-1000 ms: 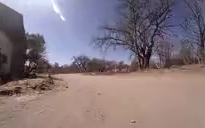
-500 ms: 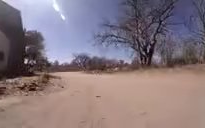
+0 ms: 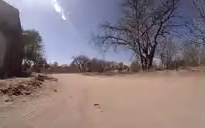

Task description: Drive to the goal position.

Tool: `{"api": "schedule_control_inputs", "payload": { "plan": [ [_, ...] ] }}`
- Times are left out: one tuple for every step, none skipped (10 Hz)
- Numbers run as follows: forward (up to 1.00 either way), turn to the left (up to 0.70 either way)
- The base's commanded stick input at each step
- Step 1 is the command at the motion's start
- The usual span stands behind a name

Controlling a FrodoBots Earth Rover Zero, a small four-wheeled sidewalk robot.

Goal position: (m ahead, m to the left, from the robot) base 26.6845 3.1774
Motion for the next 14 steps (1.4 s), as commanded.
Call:
{"api": "schedule_control_inputs", "payload": {
  "plan": [
    [1.00, 0.00],
    [1.00, 0.00],
    [1.00, 0.00],
    [1.00, 0.00],
    [1.00, 0.00],
    [1.00, 0.00],
    [1.00, 0.00],
    [1.00, 0.00],
    [1.00, 0.00],
    [1.00, 0.00],
    [1.00, 0.00],
    [1.00, 0.00],
    [1.00, 0.00],
    [1.00, 0.00]
  ]
}}
